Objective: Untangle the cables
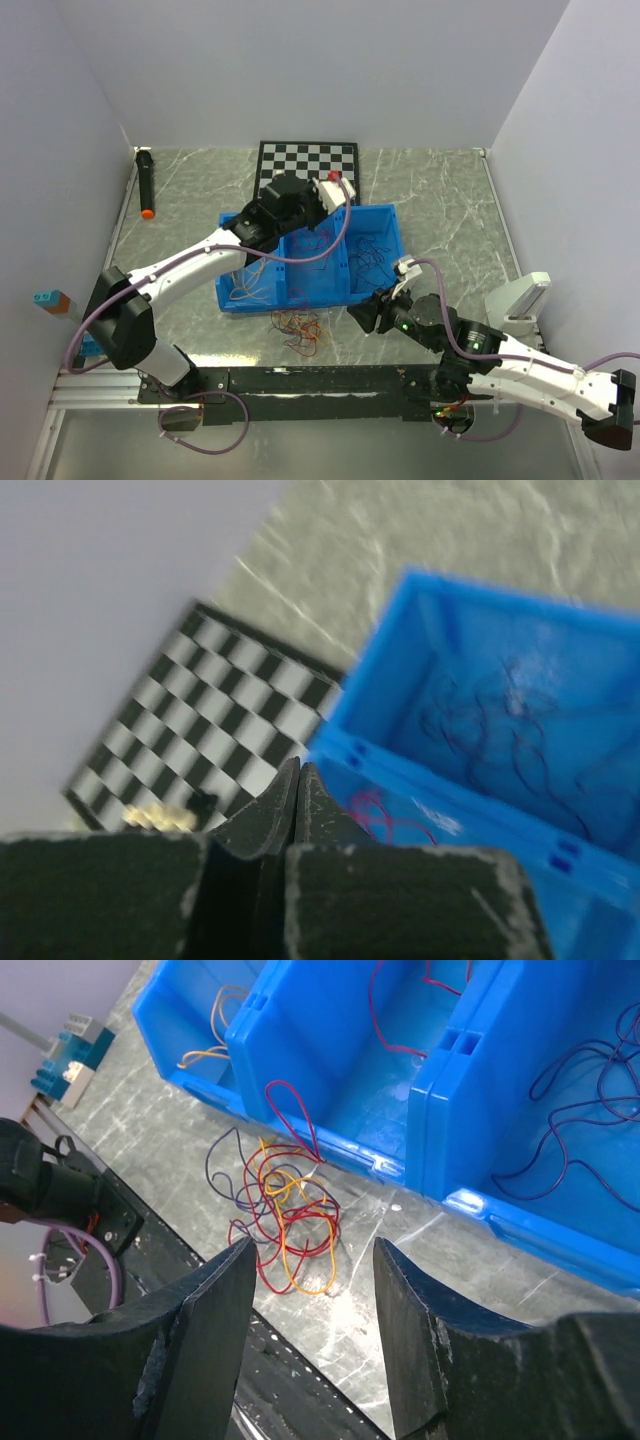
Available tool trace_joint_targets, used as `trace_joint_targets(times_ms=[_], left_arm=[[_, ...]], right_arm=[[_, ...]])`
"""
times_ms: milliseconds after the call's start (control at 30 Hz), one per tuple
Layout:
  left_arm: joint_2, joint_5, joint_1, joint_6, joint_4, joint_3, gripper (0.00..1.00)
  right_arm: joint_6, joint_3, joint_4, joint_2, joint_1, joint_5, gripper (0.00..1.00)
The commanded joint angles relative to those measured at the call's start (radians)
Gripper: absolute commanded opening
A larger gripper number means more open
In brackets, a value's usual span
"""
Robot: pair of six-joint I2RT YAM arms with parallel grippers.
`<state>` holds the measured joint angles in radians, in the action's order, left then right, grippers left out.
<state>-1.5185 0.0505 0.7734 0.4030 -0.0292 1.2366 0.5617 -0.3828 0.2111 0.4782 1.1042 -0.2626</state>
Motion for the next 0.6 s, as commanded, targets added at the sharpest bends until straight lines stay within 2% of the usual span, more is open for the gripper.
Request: trace_joint_targets(times_ms=[0,200,367,500,533,567], left_arm=[[0.003,0.043,-0.003,-0.041,0.101,-0.069,0.01],[-0.112,0.038,-0.045,-0.089,0.183,-0.023,0.01],[-0.172,0.031,-0.048,-0.038,0.129,-0.017,0.01],[-0.206,0.049,-0.048,-0.033,0.146,0.014,0.01],[-0.203,0.054,-0.048,-0.029,0.147,0.017,0.03],[-0.200,0.064,-0.049,-0.023,0.156,0.018,0.10]], right_arm=[[0.017,0.016,-0.022,-0.023,-0.017,0.017,0.57],[0.041,0.044,-0.056,-0.024,-0.023,0.040,0.57],[0.033,0.048,-0.087,0.014,-0.035,0.069,0.57],[0.030,0.050,-0.102,0.025,-0.046,0.097,0.58],[0.029,0.048,-0.104,0.025,-0.049,0.100,0.58],[0.027,0.048,-0.105,0.026,-0.050,0.103,0.59]])
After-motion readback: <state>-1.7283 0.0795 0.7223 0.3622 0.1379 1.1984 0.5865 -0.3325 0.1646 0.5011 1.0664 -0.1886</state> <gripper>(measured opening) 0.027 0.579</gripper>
